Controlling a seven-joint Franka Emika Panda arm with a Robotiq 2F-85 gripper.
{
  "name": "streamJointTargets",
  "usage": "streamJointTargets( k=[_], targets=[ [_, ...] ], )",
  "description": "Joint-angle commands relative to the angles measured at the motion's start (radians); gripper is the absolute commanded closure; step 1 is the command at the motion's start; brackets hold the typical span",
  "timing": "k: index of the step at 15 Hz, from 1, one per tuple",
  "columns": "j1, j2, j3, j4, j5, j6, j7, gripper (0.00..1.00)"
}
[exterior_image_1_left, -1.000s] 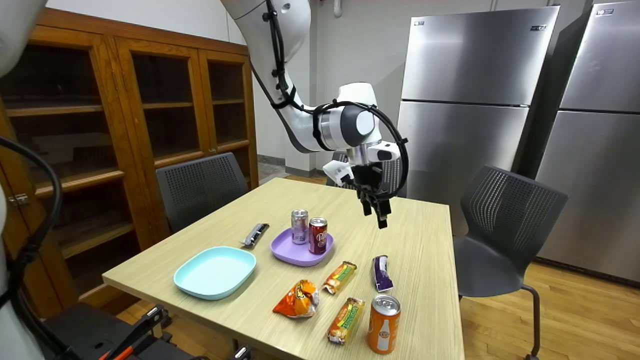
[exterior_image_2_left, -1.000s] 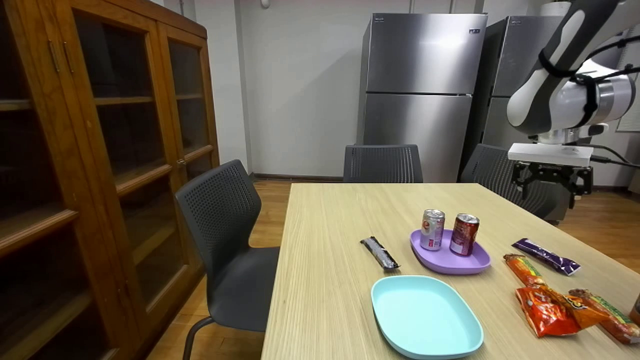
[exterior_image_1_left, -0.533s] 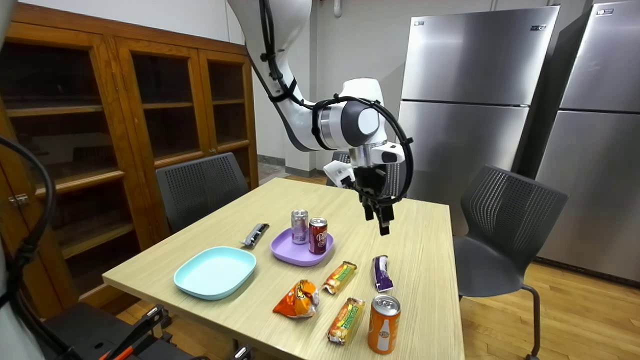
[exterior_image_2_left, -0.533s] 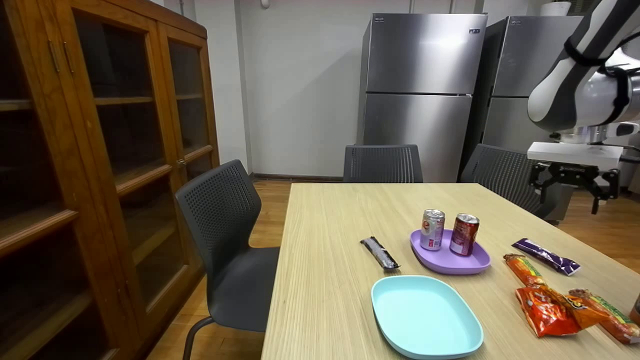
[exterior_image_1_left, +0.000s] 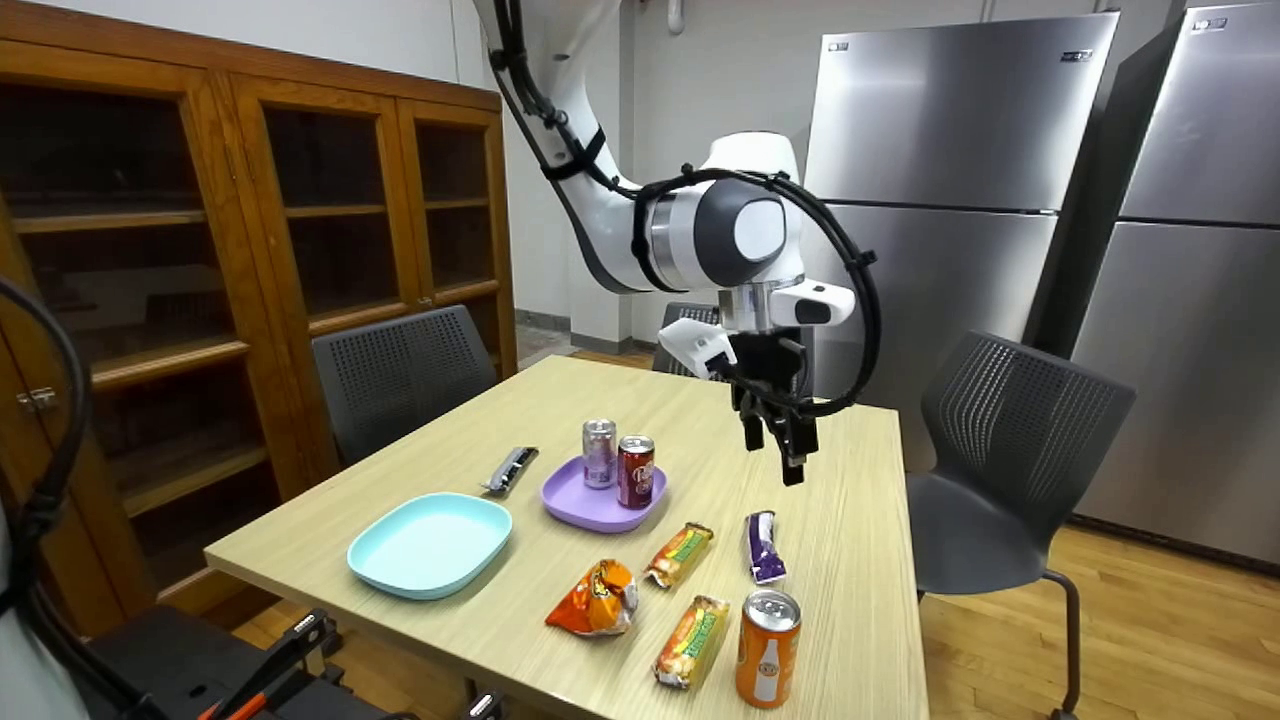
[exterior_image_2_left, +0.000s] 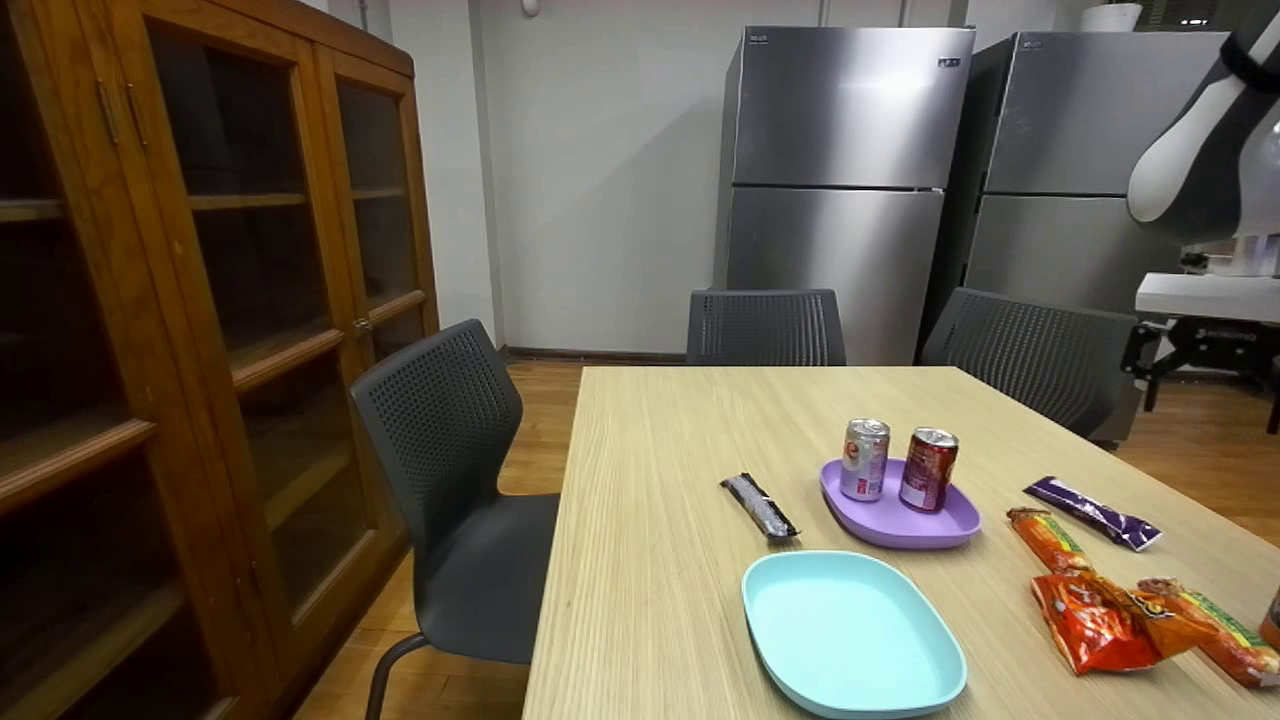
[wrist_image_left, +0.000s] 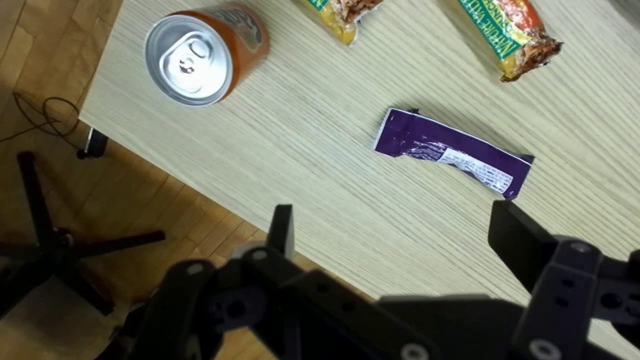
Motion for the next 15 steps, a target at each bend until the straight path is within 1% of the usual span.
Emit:
streamJointTargets(
  k=[1, 4, 9, 11, 12, 13, 15],
  targets=[
    [-0.036, -0.083, 0.004, -0.076, -0.013, 0.011, -0.086, 0.00],
    [-0.060, -0.112, 0.004, -0.109, -0.014, 0.009, -0.136, 0.00],
    [-0.086, -0.140, 0.001, -0.156, -0.013, 0.017, -0.165, 0.00],
    [-0.091, -0.135, -0.001, -0.165, -0.014, 0.013, -0.162, 0.00],
    [-0.085, -0.128, -0.004, -0.164, -0.021, 0.008, -0.140, 0.00],
    [-0.087, -0.096, 0.002, -0.128, -0.006, -0.002, -0.135, 0.00],
    [-0.087, -0.096, 0.001, -0.136, -0.006, -0.002, -0.135, 0.00]
  ],
)
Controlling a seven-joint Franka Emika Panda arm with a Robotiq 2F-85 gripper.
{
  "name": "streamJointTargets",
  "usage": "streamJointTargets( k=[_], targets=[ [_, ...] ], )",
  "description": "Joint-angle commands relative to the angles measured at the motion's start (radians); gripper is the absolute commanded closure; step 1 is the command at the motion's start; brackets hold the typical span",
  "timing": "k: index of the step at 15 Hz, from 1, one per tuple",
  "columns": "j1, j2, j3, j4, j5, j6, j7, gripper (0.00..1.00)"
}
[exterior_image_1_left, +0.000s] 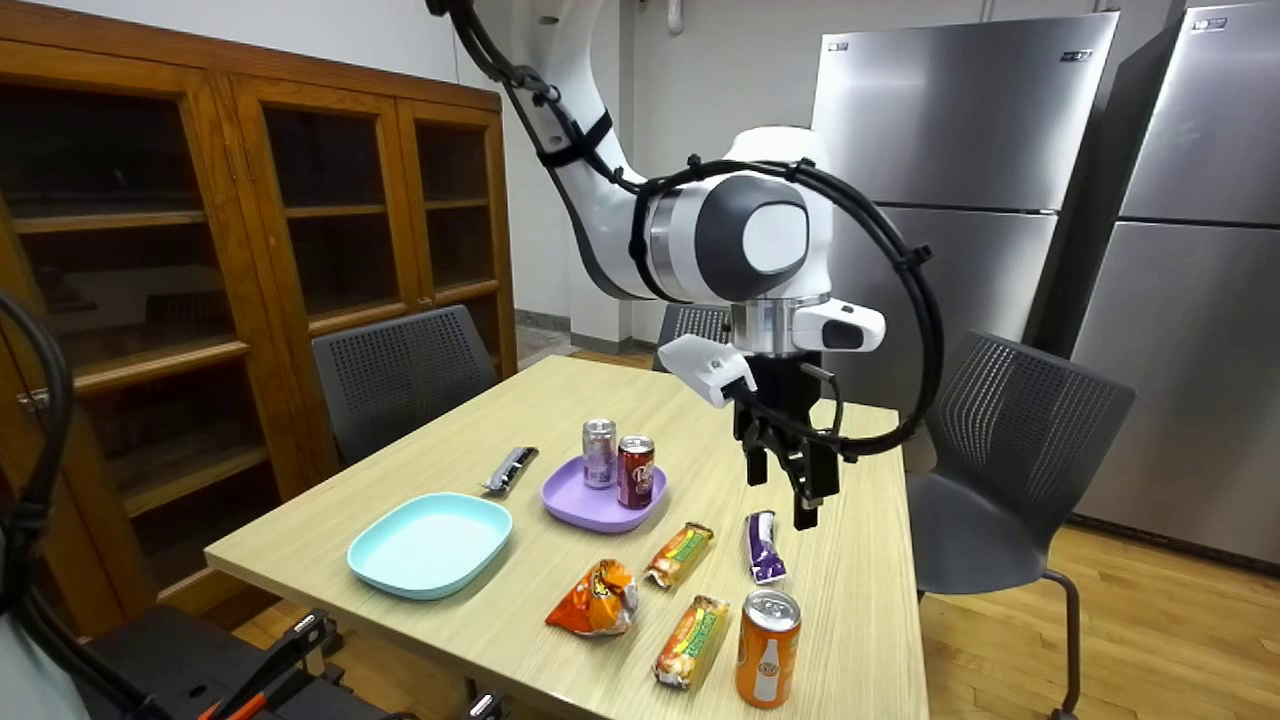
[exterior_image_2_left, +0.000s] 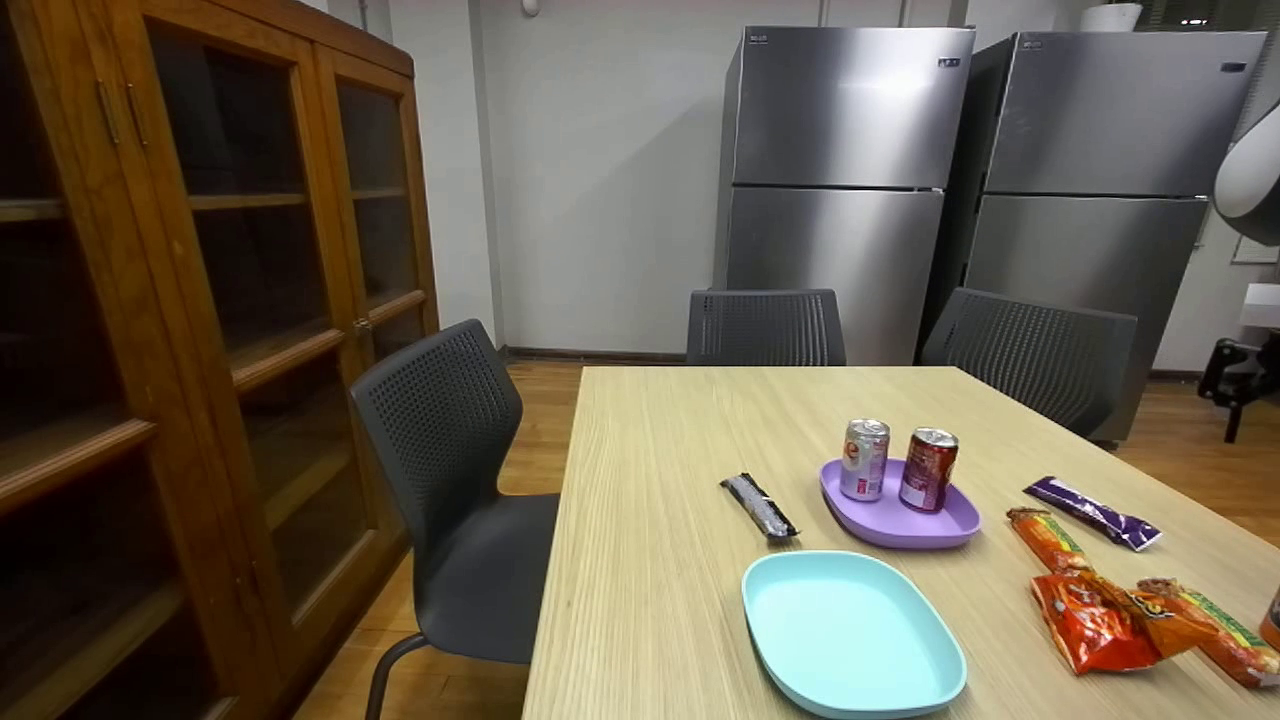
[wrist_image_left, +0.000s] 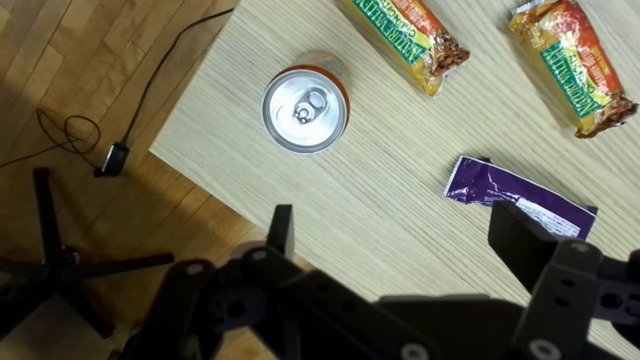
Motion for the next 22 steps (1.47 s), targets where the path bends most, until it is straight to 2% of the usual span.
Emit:
streamJointTargets(
  k=[1, 7, 13, 22],
  targets=[
    [-0.011, 0.000, 0.011, 0.002, -0.005, -0.003, 0.003, 0.00],
    [-0.005, 0.010, 0.006, 0.011, -0.015, 0.017, 0.018, 0.00],
    [-0.032, 0.011, 0.003, -0.022, 0.014, 0.056, -0.008, 0.00],
    [-0.079, 0.036, 0.002, -0.059, 0.030, 0.053, -0.038, 0.00]
  ],
)
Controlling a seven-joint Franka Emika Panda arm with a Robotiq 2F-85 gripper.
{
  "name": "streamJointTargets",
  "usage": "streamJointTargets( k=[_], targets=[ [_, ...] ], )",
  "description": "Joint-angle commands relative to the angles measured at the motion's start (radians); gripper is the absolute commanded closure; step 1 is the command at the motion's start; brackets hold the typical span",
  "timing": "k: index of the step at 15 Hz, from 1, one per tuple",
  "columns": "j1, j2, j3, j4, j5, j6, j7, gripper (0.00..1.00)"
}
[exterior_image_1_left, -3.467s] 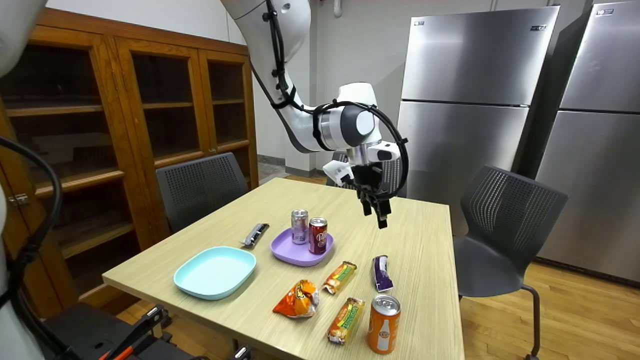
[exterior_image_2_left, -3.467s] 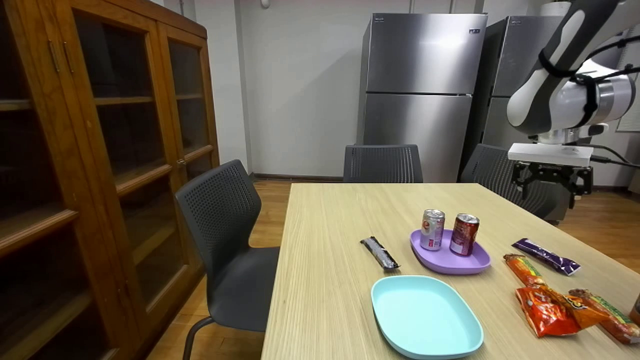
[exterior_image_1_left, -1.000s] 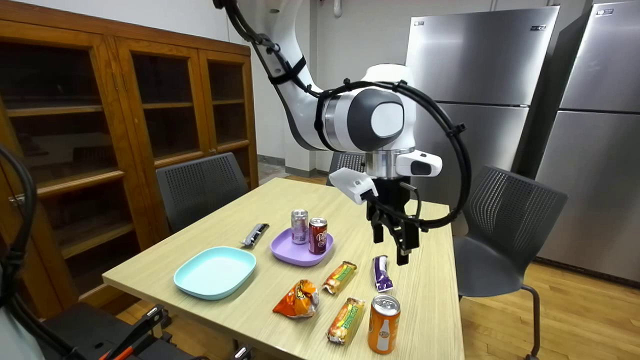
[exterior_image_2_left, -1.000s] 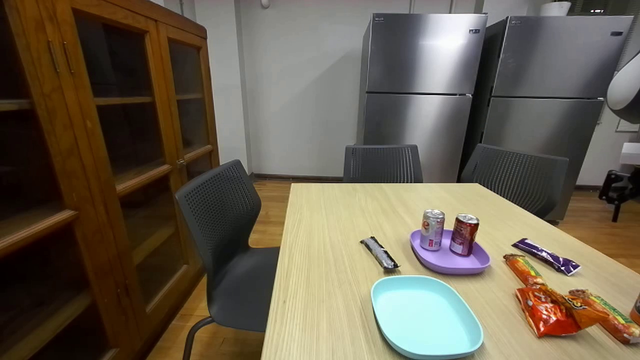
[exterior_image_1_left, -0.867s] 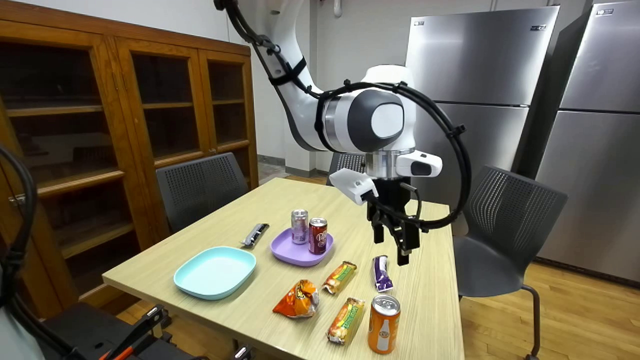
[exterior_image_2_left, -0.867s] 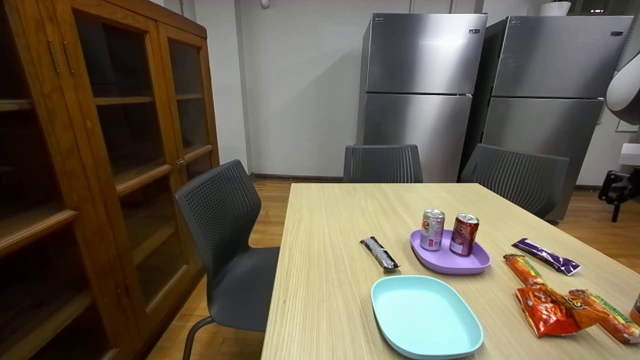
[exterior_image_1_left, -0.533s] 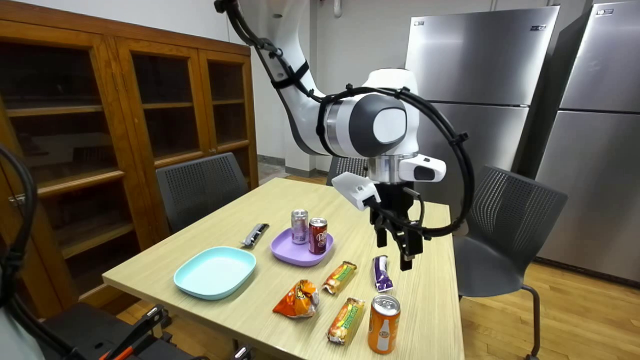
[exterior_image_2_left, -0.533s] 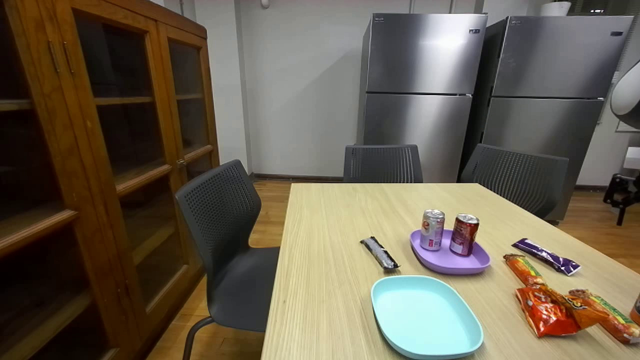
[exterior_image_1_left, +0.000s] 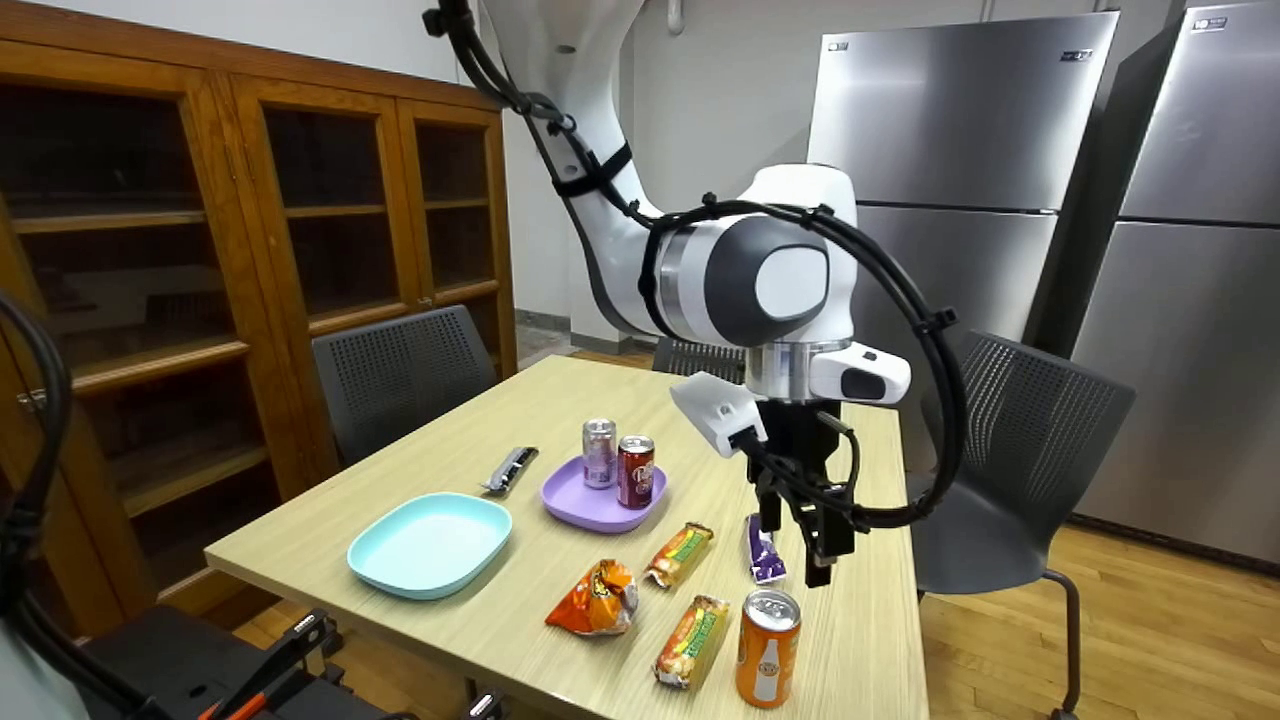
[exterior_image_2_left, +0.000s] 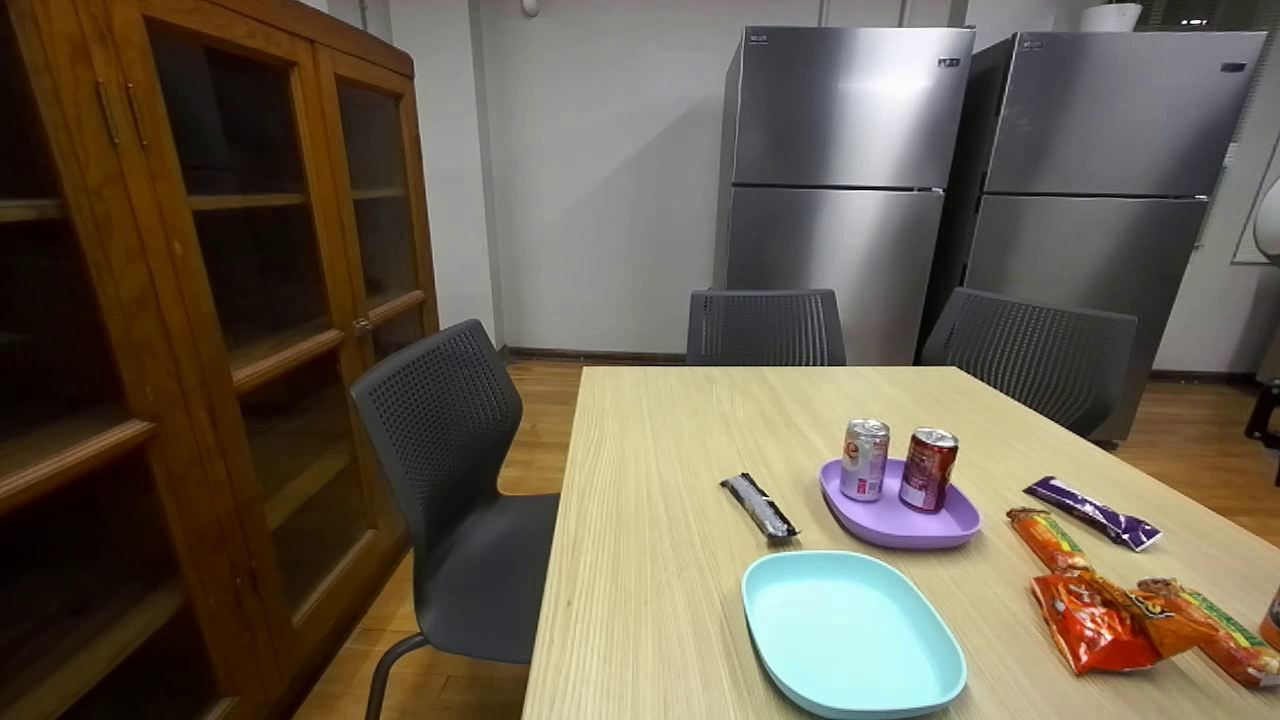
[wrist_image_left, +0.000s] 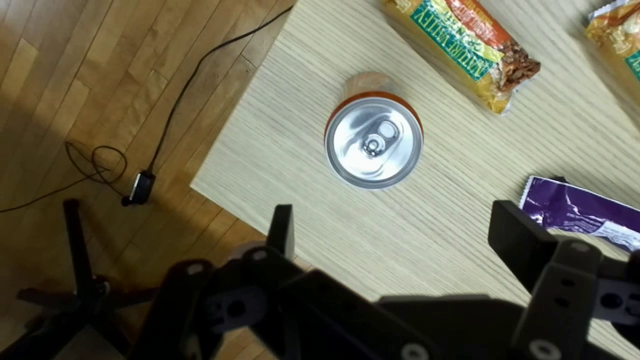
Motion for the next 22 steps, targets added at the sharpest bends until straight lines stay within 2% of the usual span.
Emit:
streamJointTargets(
  k=[1, 6, 13, 22],
  targets=[
    [-0.021, 0.005, 0.005, -0.026, 0.020, 0.023, -0.037, 0.00],
    [-0.038, 0.037, 0.014, -0.035, 0.049, 0.047, -0.048, 0.00],
    [-0.061, 0.094, 0.047, -0.024, 0.175, 0.108, -0.081, 0.00],
    [-0.077, 0.157, 0.068, 0.005, 0.253, 0.125, -0.083, 0.00]
  ],
)
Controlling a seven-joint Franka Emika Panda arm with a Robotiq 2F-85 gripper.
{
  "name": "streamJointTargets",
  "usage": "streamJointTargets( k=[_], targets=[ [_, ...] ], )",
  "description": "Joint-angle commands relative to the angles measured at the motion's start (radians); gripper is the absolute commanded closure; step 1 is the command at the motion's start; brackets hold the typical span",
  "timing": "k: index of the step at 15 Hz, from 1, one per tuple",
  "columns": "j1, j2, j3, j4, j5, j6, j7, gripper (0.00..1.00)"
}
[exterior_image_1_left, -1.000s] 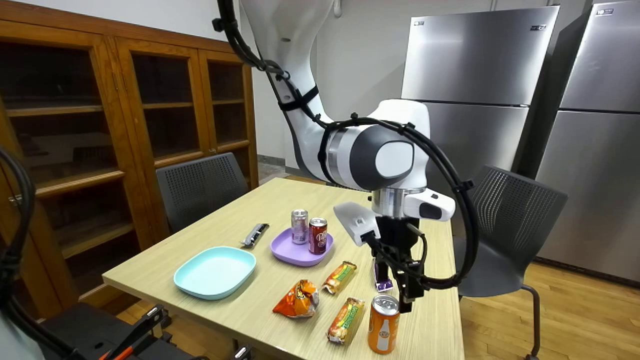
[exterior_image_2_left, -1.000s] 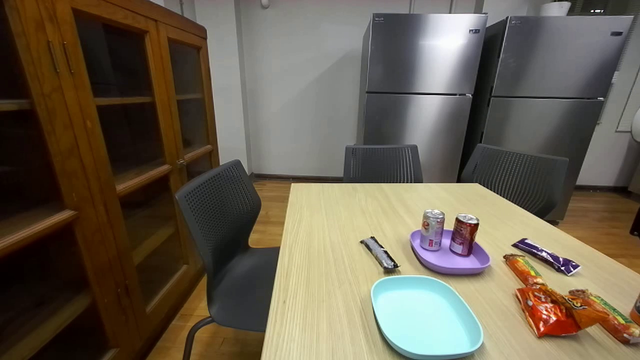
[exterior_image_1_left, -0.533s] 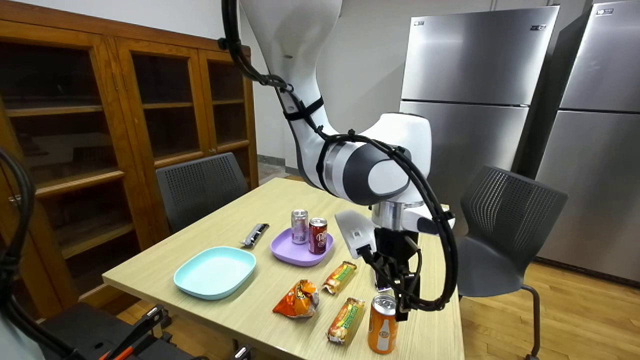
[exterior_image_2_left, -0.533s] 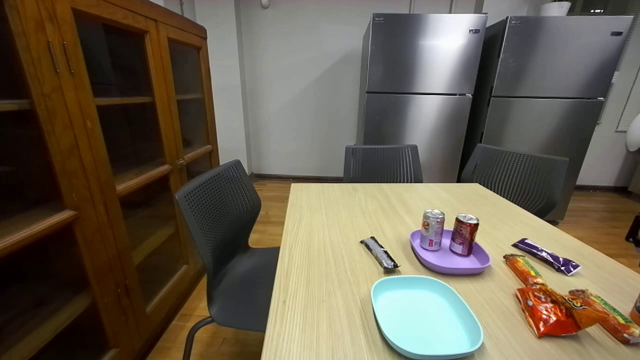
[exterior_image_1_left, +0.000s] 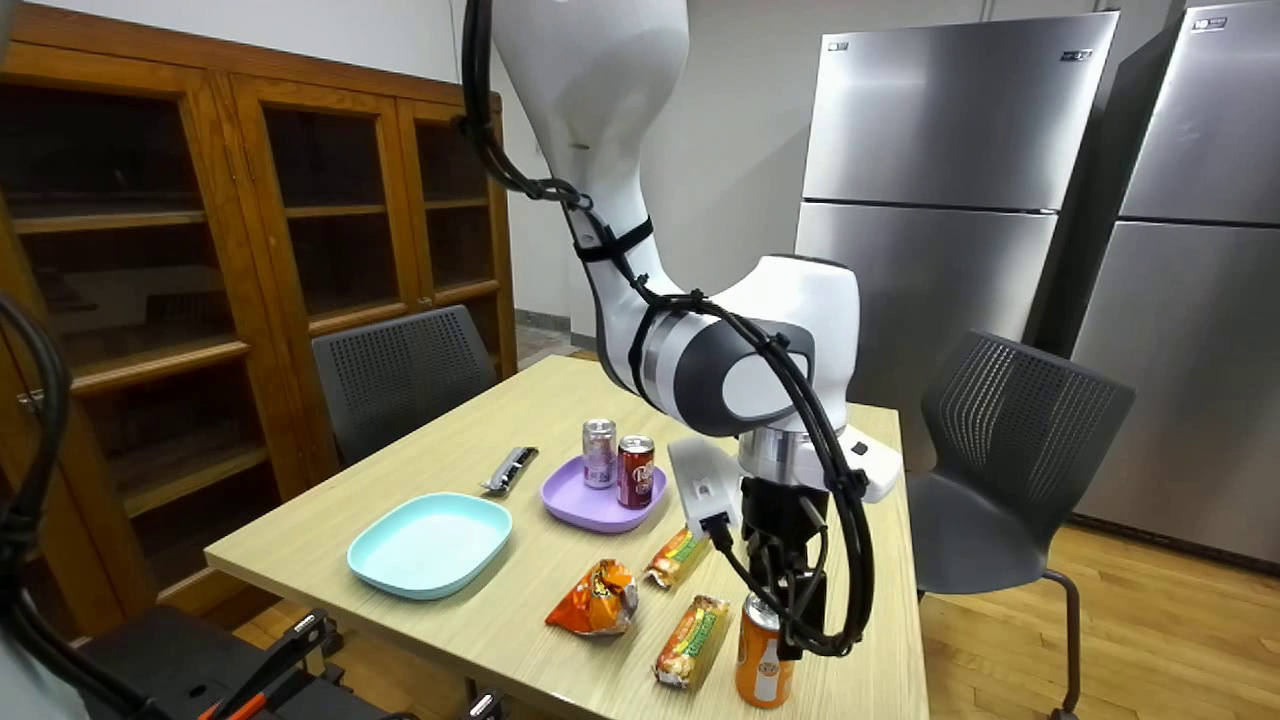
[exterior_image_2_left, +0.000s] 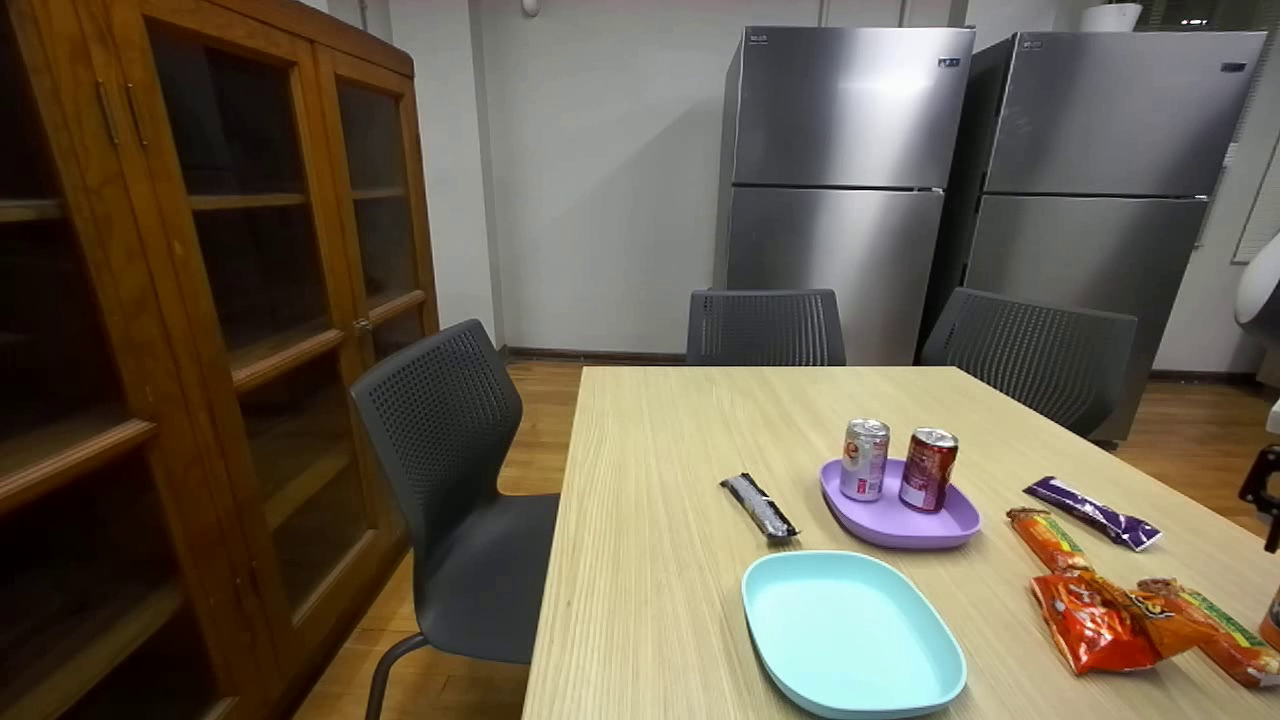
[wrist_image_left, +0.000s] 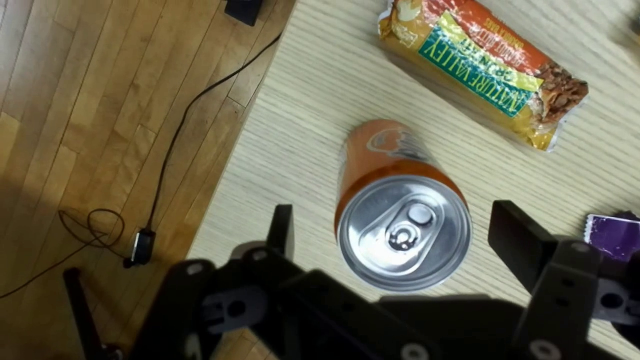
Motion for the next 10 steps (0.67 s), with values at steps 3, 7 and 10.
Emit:
streamJointTargets(
  k=[3, 7, 10],
  targets=[
    [-0.032, 0.025, 0.021, 0.025, 0.035, 0.004, -0.035, 0.25],
    [-0.023, 0.015, 0.010, 0.020, 0.022, -0.004, -0.031, 0.51],
    [-0.015, -0.012, 0.001, 0.003, 0.010, -0.004, -0.035, 0.61]
  ],
)
